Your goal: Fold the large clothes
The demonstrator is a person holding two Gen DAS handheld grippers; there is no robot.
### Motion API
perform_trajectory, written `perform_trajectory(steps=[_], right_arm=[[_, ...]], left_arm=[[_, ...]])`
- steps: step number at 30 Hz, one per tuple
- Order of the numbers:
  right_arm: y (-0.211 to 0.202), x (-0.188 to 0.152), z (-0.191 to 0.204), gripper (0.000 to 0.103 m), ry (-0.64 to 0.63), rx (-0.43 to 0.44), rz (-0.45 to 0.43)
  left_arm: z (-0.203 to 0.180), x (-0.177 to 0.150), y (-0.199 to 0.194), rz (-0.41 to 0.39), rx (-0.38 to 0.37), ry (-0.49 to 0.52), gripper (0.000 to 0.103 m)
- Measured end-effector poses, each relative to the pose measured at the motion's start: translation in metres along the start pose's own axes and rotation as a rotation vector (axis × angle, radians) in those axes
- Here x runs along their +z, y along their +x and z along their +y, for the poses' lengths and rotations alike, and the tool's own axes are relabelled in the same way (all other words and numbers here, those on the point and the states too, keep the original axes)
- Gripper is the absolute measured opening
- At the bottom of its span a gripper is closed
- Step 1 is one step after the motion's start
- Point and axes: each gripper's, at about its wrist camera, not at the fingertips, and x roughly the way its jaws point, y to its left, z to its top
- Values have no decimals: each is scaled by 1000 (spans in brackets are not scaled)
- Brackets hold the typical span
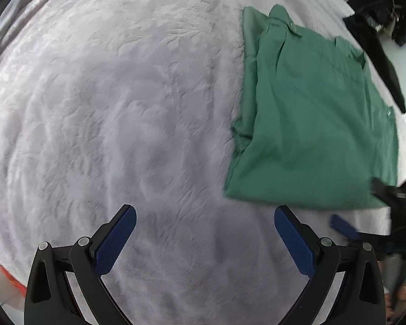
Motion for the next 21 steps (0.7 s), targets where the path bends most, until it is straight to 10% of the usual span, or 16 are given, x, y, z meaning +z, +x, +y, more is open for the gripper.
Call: perform_trajectory(steps=[5,7,8,9,21], right_arm=[[20,12,-10,90,90,125,-33],[20,14,-8,57,98,144,-34],[18,15,-6,17,96,124,-39],[14,16,-4,7,91,130,-47],[-21,18,43,7,-62,228,-55]], left_arm=[[6,22,11,20,-157,-61,102],[7,30,16,30,-208,-75,102],[8,36,19,32,-244,-83,102],[6,38,20,32,-271,-89,102],[-47,132,78,115,-540,-71,102]])
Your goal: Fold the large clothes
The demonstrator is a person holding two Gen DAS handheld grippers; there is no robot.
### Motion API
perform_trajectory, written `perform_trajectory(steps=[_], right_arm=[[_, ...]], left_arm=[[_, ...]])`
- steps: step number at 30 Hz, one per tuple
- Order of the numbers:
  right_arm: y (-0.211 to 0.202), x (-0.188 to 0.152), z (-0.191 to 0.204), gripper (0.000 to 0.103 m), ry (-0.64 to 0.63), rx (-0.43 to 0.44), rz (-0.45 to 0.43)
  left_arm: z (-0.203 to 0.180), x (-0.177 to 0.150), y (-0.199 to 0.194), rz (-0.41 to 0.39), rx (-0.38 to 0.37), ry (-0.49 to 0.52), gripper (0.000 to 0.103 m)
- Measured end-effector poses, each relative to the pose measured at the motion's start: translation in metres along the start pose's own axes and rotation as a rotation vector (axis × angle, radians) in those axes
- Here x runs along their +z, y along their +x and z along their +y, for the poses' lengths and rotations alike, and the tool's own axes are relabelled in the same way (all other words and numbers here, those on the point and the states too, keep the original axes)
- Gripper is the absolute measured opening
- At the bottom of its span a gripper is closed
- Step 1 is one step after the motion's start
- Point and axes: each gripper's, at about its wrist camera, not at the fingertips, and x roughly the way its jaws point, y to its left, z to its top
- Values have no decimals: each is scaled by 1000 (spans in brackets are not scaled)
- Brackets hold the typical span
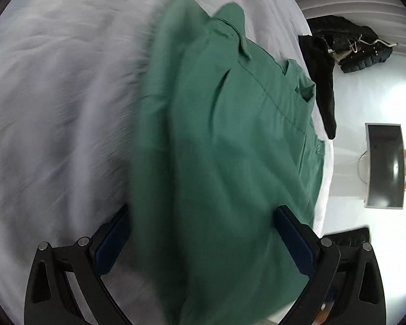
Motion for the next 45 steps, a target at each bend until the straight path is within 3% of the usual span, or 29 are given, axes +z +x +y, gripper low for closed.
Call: perform_trajectory(steps=[1,2,3,4,6,9,13,15,17,18,22,27,32,35,39,41,43,45], right_arm=[[0,0,-1,7,-1,-3,6],[1,-1,-3,7,2,-20,24],[2,-1,-5,9,3,-45,44],[4,-2,-7,11,0,-80,75],[4,-6,-5,11,-58,-192,181],[-25,-6,12,11,-207,-273,162],[-71,27,25,8,-313,-449,-73],[-67,45,15,7,-311,-498,-82],[-43,60,-14,5,-270,-563,14],[-34,61,-26,0,-247,-563,47],[-30,59,-33,0,-269,-515,52],[-78,58,-31,1,-223,-337,17],[-182,59,-49,4,-163,-275,-159],[-229,61,-79,4,-77,-261,-237],[-263,59,-115,7,-5,-275,-269],[-270,58,-123,7,11,-258,-276],[-276,57,-127,7,18,-259,-282],[-280,60,-129,7,29,-251,-290]], left_arm=[[-4,5,4,-3,-4,-1,99],[-10,7,5,-13,7,9,88],[-18,4,8,-17,33,34,47],[-27,7,12,-10,79,66,21],[-41,-2,16,-25,137,114,17],[-58,-4,8,-59,176,180,16],[-84,-6,-4,-114,195,226,14],[-101,-12,-13,-139,200,260,13],[-127,-18,-20,-161,200,304,13],[-140,-19,-20,-165,192,322,13],[-210,-36,-9,-182,226,468,13],[-304,-57,23,-184,259,651,13],[-380,-77,100,-124,333,811,13],[-399,-87,162,-64,373,837,13],[-405,-102,234,6,471,870,14],[-403,-109,258,14,538,896,22],[-401,-114,264,37,514,889,59],[-403,-120,255,35,448,871,68]])
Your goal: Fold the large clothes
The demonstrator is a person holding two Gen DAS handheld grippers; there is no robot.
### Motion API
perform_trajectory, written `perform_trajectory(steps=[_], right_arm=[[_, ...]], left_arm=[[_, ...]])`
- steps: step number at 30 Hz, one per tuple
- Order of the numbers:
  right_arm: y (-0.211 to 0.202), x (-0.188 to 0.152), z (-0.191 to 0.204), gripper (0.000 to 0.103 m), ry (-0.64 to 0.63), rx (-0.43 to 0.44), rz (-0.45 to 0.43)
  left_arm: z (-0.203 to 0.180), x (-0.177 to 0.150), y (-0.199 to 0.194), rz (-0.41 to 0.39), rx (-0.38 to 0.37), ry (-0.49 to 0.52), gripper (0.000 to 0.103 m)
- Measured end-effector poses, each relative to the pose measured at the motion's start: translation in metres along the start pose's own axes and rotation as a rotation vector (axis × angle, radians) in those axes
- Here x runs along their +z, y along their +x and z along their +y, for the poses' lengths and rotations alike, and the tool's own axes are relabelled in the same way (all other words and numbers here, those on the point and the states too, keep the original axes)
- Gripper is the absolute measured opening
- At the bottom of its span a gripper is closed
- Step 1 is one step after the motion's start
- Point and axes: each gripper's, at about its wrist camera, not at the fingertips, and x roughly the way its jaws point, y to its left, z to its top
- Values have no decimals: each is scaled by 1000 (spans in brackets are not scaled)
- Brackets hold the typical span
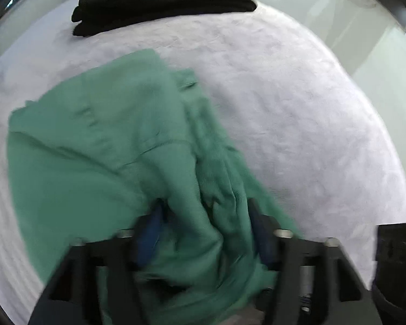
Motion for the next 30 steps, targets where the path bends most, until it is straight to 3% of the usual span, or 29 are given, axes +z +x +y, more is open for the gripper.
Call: perform_trajectory(steps=[4,6,7,8,9,10,13,16,20,21,22,23,24,27,30], right_arm=[[-5,16,-3,7,21,25,-16],[-16,25,-6,8,37,59,-23],[-19,31,-7,10,53,95,-33],[-23,41,-13,30,69,130,-41],[-24,44,-10,63,81,159,-53],[-25,51,-11,72,92,209,-66],[-6,68,2,73,98,280,-22],[22,89,22,73,48,252,41],[49,113,57,73,-56,197,100],[56,118,66,66,-87,154,118],[65,124,79,51,-136,70,129],[75,128,89,5,-181,-14,140],[75,129,98,5,-218,-40,134],[50,127,125,5,-343,13,47],[37,138,107,5,-285,5,15]], left_arm=[[-8,0,-29,-50,-108,18,68],[-2,-7,-55,-123,-141,7,68],[5,-6,-66,-151,-142,-7,83],[19,-11,-81,-185,-135,-33,92],[29,-15,-91,-210,-119,-56,102],[45,-20,-102,-227,-83,-89,102],[90,-41,-115,-235,45,-176,102],[133,-65,-114,-218,174,-270,102],[176,-96,-93,-149,254,-377,102],[181,-99,-86,-133,262,-394,102],[186,-104,-81,-115,271,-410,102],[189,-111,-76,-97,279,-425,102],[189,-114,-72,-82,282,-438,102],[180,-117,-72,-97,267,-443,102],[167,-111,-64,-103,255,-409,102]])
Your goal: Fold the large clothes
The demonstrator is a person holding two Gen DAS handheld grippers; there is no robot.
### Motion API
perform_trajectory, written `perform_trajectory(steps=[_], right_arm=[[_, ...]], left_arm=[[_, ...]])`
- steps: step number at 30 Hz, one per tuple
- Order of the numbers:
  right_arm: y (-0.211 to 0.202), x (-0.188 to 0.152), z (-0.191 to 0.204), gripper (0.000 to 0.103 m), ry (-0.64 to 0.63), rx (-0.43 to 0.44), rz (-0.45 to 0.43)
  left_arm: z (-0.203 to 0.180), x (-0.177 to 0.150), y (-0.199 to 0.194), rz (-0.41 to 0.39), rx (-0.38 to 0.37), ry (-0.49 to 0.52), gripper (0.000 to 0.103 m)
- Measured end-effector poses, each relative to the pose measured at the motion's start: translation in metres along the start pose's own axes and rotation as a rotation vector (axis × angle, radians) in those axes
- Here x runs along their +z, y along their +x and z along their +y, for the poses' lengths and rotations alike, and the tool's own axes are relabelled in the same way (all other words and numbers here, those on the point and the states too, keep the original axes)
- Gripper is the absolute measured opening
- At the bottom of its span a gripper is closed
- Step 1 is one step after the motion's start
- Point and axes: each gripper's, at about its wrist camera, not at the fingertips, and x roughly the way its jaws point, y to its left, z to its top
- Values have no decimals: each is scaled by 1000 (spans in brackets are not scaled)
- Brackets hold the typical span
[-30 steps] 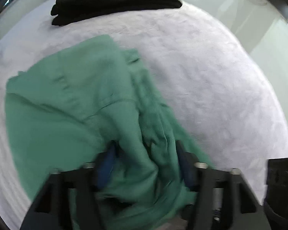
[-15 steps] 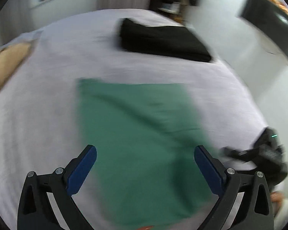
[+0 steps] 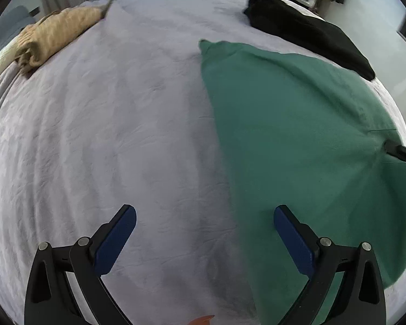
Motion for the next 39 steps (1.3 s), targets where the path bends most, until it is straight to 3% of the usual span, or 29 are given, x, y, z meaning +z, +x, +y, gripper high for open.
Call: perform_trajectory(steps=[3,4,7,9,11,14,16,17,18,20,23,27,30,35,39], right_arm=[[9,-6,-44,8,114,-112,60],[3,-13,-52,9,139,-112,69],[-25,-25,-42,21,94,-125,33],[-45,-31,-28,46,21,-116,18],[-63,-40,-7,59,-59,-60,20],[-56,-51,8,59,-127,-33,119],[-30,-56,17,59,-168,-98,193],[-16,-61,21,43,-197,-183,227],[-11,-63,23,4,-204,-207,240],[-23,-68,33,4,-214,-165,182],[-51,-78,22,4,-179,-192,97],[-36,-104,-44,2,-71,-339,164],[-34,-117,-75,2,33,-296,148],[-52,-120,-59,2,7,-322,127],[-80,-111,-50,10,29,-375,52]], left_arm=[[-14,0,13,20,-11,24,102],[-17,1,12,21,0,23,102],[-14,0,3,9,7,25,102],[-10,-4,-4,16,18,28,102],[-5,-9,-14,15,30,22,102],[9,-5,-13,30,25,-8,102],[9,-7,-14,37,32,-5,102],[7,-6,-13,39,37,0,102],[5,-6,-16,36,35,5,102],[1,-7,-24,12,24,21,102],[-3,-16,-26,2,35,49,102],[-1,-36,2,98,79,61,102],[4,-51,17,165,127,65,102],[20,-51,-7,125,113,-2,102],[16,-36,-30,59,80,-11,102]])
